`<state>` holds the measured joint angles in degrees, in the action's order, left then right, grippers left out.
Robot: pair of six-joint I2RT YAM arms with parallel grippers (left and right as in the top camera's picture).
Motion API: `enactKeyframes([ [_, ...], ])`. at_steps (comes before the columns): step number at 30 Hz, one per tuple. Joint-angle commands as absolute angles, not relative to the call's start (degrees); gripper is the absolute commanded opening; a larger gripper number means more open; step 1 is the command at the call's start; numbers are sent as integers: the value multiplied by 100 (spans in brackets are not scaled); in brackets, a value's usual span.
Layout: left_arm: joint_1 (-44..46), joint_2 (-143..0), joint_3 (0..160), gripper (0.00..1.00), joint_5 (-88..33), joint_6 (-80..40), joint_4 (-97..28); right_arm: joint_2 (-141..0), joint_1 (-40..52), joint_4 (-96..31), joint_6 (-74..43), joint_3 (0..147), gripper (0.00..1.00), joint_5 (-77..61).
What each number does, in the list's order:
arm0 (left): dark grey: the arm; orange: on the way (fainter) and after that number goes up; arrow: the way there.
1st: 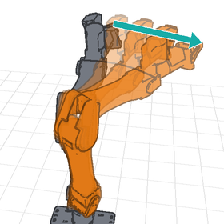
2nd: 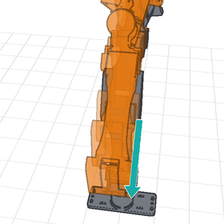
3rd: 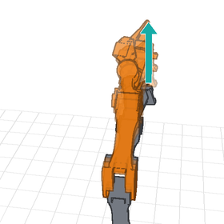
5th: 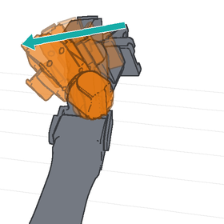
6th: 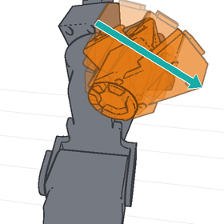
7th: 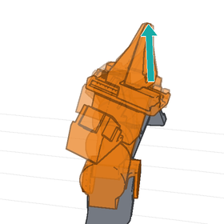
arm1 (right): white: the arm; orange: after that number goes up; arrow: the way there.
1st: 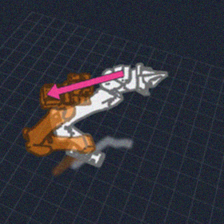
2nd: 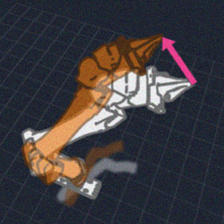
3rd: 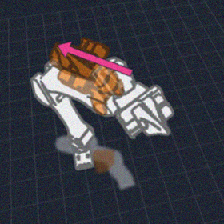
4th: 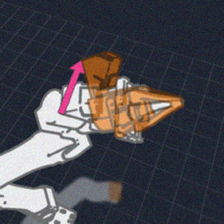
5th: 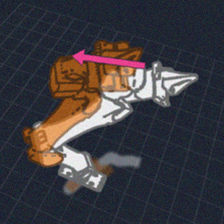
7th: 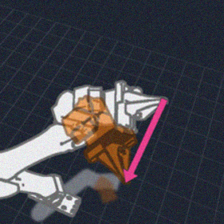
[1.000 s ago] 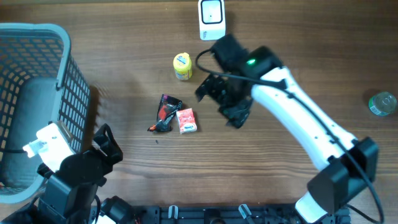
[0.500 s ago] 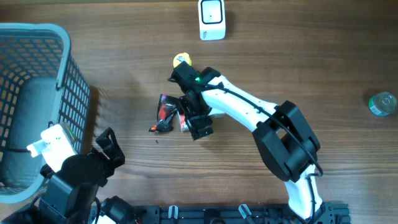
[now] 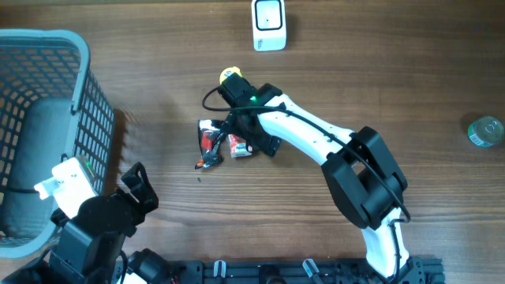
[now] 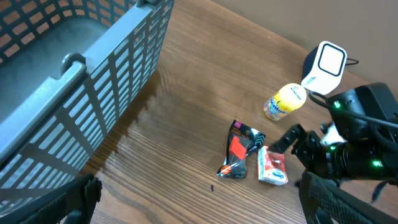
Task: Scan the item barcode
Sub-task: 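Reach the right gripper to the red-and-white box and grasp it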
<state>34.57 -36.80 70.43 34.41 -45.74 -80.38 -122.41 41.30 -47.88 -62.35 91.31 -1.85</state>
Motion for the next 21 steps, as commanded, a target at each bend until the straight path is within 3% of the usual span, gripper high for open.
enactKeyframes([
  [1, 3461, -3680, 7032, 100, 3417, -4545, -8047, -12293, 4123, -4635, -4327, 9159, 100, -178],
  [4, 3461, -3680, 7032, 100, 3417, -4545, -8044, -12278, 4123, -4641, -3177, 9159, 100, -132],
  [7, 3461, -3680, 7032, 100, 3417, -4545, -8044, -12278, 4123, -4836, -351, 9159, 100, -115],
  [10, 3461, -3680, 7032, 100, 3417, -4545, -8047, -12278, 4143, -5277, 1127, 9207, 100, 491],
  [13, 3461, -3680, 7032, 100, 3435, -4545, -8044, -12256, 4211, -5660, 1378, 9496, 95, 764],
  [18, 3461, -3680, 7032, 100, 3481, -4545, -8047, -11931, 4215, -5933, 2211, 9911, 91, -607],
  [19, 3461, -3680, 7032, 100, 3481, -4545, -8047, -11911, 4215, -5931, 2154, 9911, 93, -530],
  [20, 3461, -3680, 7032, 100, 3481, -4545, -8047, -11911, 4215, -5830, 1402, 9911, 100, -255],
  [21, 3461, -3680, 7032, 100, 3481, -4545, -8053, -11911, 4215, -5749, 615, 9911, 100, -14],
])
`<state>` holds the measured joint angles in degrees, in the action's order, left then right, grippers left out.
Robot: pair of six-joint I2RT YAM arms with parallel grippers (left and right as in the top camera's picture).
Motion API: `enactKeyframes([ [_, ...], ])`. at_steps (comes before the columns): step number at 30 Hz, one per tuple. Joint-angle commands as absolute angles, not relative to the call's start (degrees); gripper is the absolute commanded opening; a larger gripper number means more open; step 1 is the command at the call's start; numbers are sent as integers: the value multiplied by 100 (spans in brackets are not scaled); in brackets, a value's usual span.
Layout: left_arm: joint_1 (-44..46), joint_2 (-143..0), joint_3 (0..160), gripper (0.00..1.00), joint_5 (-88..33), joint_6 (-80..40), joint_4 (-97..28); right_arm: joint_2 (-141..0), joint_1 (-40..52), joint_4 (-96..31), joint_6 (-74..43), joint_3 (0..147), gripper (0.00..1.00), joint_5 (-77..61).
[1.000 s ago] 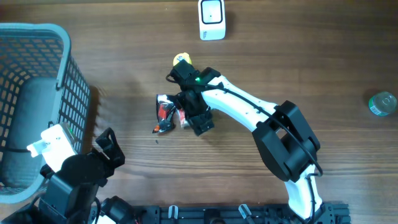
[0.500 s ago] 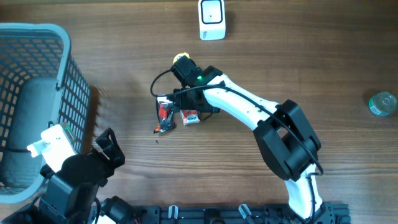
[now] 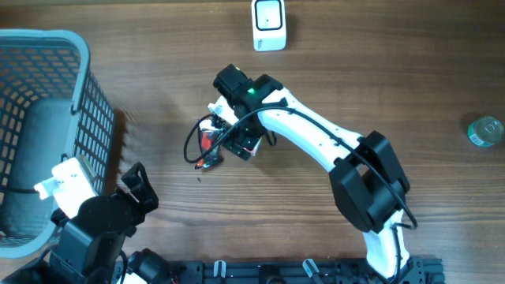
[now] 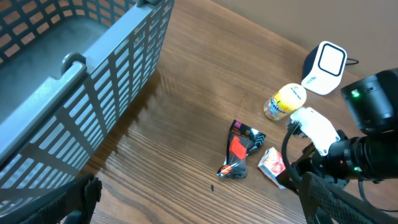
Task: Scan the item barcode
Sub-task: 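Reach the right gripper to the red-and-white box and grasp it, then lift the red-and-white box with the right gripper and turn it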
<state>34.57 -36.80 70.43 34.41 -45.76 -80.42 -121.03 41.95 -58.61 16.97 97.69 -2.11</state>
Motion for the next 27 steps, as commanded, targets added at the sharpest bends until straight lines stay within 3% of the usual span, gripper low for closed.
enactKeyframes([
  [1, 3461, -3680, 7032, 100, 3481, -4545, -8066, -11911, 4215, -5717, -290, 9911, 100, 246],
  [5, 3461, -3680, 6923, 100, 3476, -4547, -8060, -11913, 4215, -5900, -4305, 9909, 100, 73],
  [9, 3461, -3686, 6921, 100, 3476, -4550, -8040, -11915, 4215, -5714, -5647, 9889, 100, -220],
  [24, 3461, -3686, 6921, 100, 3476, -4547, -8042, -13076, 4215, -5664, -5992, 9887, 100, -274],
  [25, 3461, -3686, 6921, 100, 3476, -4547, -8042, -13093, 4215, -5662, -5972, 9887, 98, -316],
  [27, 3461, -3686, 6921, 100, 3476, -4547, -8042, -13096, 4215, -5655, -5701, 9889, 86, -311],
])
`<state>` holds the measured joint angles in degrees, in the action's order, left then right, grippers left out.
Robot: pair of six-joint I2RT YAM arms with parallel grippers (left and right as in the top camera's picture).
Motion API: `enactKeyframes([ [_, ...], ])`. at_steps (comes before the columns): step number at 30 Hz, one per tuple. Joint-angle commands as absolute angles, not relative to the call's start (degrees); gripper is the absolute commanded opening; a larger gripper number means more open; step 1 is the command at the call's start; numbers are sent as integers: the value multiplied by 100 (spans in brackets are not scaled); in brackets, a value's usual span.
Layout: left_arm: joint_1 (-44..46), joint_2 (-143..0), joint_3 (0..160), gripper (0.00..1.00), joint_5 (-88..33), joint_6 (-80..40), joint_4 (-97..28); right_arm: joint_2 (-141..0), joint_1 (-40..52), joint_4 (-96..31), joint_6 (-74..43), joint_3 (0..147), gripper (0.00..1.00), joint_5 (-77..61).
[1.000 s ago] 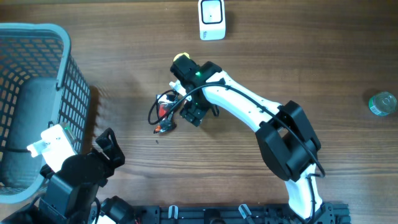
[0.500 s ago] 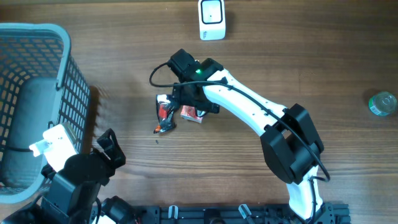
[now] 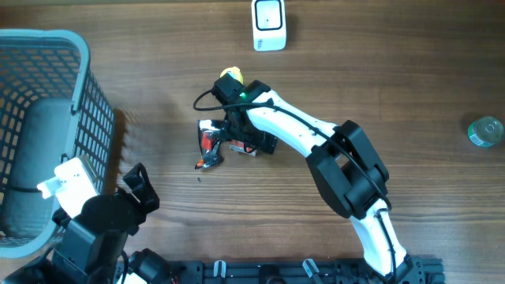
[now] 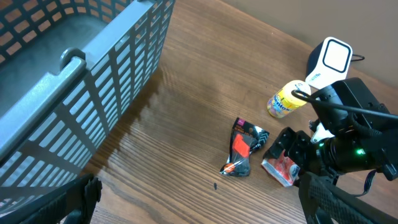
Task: Scan the item barcode
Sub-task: 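Lift the red-and-white box with the right gripper and turn it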
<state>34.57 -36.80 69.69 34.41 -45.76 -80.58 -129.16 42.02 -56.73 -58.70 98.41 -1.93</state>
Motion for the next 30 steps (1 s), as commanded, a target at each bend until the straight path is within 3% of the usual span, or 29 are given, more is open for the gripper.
enactKeyframes([
  [1, 3461, -3686, 6921, 100, 3476, -4547, -8042, -13096, 4215, -5636, -5465, 9889, 79, -309],
  [3, 3461, -3686, 6921, 100, 3476, -4547, -8042, -13096, 4215, -5638, -4720, 9889, 68, -220],
  [6, 3461, -3686, 6921, 100, 3476, -4550, -8044, -13096, 4215, -5614, -3450, 9889, 67, -69],
  [11, 3461, -3686, 6921, 100, 3474, -4550, -8044, -13096, 4215, -5509, -211, 9889, 64, -8],
  [20, 3461, -3686, 6921, 100, 3391, -4589, -8042, -13096, 4204, -5275, 4270, 9887, 73, 45],
  [21, 3461, -3686, 6921, 100, 3391, -4589, -8044, -13096, 4195, -5249, 4547, 9887, 100, 307],
  [23, 3461, -3686, 6921, 100, 3387, -4589, -8044, -13093, 4123, -5078, 4486, 9889, 100, 902],
  [30, 3461, -3686, 6921, 100, 3391, -4587, -8047, -12744, 4217, -5369, 3249, 9891, 100, 945],
])
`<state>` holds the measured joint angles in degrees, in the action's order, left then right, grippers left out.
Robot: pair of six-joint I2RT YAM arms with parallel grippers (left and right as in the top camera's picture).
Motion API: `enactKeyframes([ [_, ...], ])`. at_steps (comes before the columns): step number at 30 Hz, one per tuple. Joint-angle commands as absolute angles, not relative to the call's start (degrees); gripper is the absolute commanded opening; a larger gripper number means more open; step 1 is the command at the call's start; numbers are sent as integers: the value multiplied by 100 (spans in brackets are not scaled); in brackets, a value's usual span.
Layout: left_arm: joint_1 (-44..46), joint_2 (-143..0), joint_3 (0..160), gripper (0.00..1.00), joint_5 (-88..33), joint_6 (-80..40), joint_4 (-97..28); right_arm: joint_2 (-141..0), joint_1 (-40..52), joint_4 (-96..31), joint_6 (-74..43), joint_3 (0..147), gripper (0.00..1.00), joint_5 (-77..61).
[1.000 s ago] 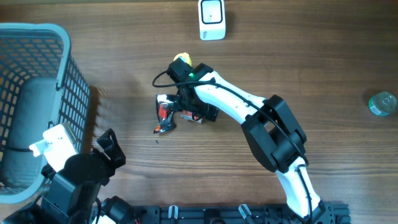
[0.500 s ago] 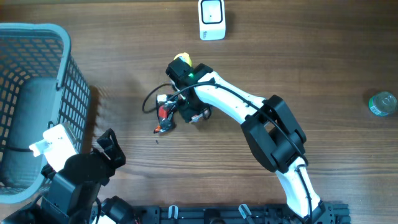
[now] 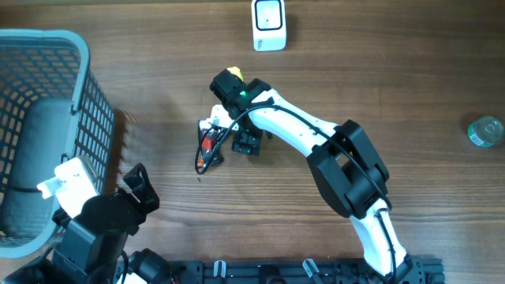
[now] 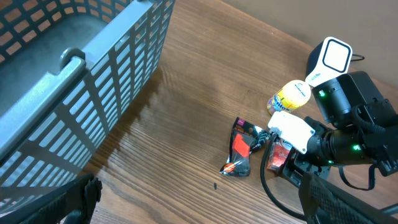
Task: Scan the item barcode
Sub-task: 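Lift the red-and-white box with the right gripper and turn it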
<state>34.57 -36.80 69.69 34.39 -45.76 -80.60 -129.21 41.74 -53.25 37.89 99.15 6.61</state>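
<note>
A small red and white packet (image 4: 275, 156) stands tilted on edge just over the table, with my right gripper (image 4: 285, 164) shut on it. From overhead the right gripper (image 3: 246, 143) covers the packet. A black and red packet (image 3: 209, 148) lies flat just left of it. The white barcode scanner (image 3: 269, 24) stands at the table's far edge, beyond a yellow bottle (image 3: 230, 75). My left gripper (image 4: 199, 214) hangs open near the front left corner, far from the packets, holding nothing.
A large grey mesh basket (image 3: 39, 118) fills the left side of the table. A green-capped bottle (image 3: 485, 131) stands at the far right. The right arm (image 3: 316, 138) stretches across the middle, its cable looping beside the black and red packet.
The right gripper has turned at the wrist, and the red and white packet, which lay flat between its fingers, now stands tilted on edge. The left arm has not moved.
The right gripper stood over the red and white packet beside the black and red one. Then its wrist had turned and the packet lay partly under it. Later the fingers were around the flat packet. Now the packet is tipped up in the shut gripper.
</note>
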Motion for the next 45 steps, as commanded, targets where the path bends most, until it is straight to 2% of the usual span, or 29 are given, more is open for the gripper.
enactKeyframes([
  [1, 3461, -3686, 6921, 100, 3391, -4584, -8047, -12606, 4246, -5395, 3068, 9891, 100, 943],
  [4, 3461, -3686, 6921, 100, 3389, -4587, -8075, -12101, 4329, -5655, 2346, 9891, 100, 1199],
  [7, 3461, -3686, 6921, 100, 3361, -4587, -8084, -11413, 4329, -6071, 325, 9896, 100, 1538],
  [10, 3461, -3686, 6921, 100, 3339, -4587, -8084, -10825, 4329, -6497, -1745, 9896, 100, 1],
  [11, 3461, -3686, 6921, 100, 3301, -4587, -8082, -10707, 4329, -6619, -1949, 9896, 100, -963],
  [13, 3461, -3686, 6921, 100, 3277, -4587, -8082, -10676, 4327, -6130, -1859, 9887, 100, -1415],
  [14, 3461, -3686, 6921, 100, 3242, -4587, -8086, -10726, 4327, -5848, -4045, 9826, 100, -1411],
  [18, 3461, -3686, 6921, 100, 3238, -4587, -8086, -10857, 4355, -5704, -9139, 9585, 100, -1352],
  [19, 3461, -3686, 6921, 100, 3236, -4587, -8086, -10954, 4359, -5601, -10300, 9507, 100, -1280],
  [21, 3461, -3686, 6921, 100, 3236, -4587, -8086, -11163, 4359, -5343, -11310, 9417, 100, -1111],
  [24, 3461, -3686, 6921, 100, 3197, -4587, -8084, -11620, 4359, -5135, -11861, 9404, 100, -1026],
  [32, 3461, -3686, 6921, 100, 3197, -4584, -8171, -12376, 4119, -4348, -11863, 9404, 100, -753],
  [38, 3461, -3686, 6921, 100, 3199, -4584, -8215, -12376, 3621, -4508, -11865, 9404, 100, -685],
  [45, 3461, -3686, 6921, 100, 3201, -4582, -8217, -12433, 3614, -4821, -11858, 9404, 100, -589],
])
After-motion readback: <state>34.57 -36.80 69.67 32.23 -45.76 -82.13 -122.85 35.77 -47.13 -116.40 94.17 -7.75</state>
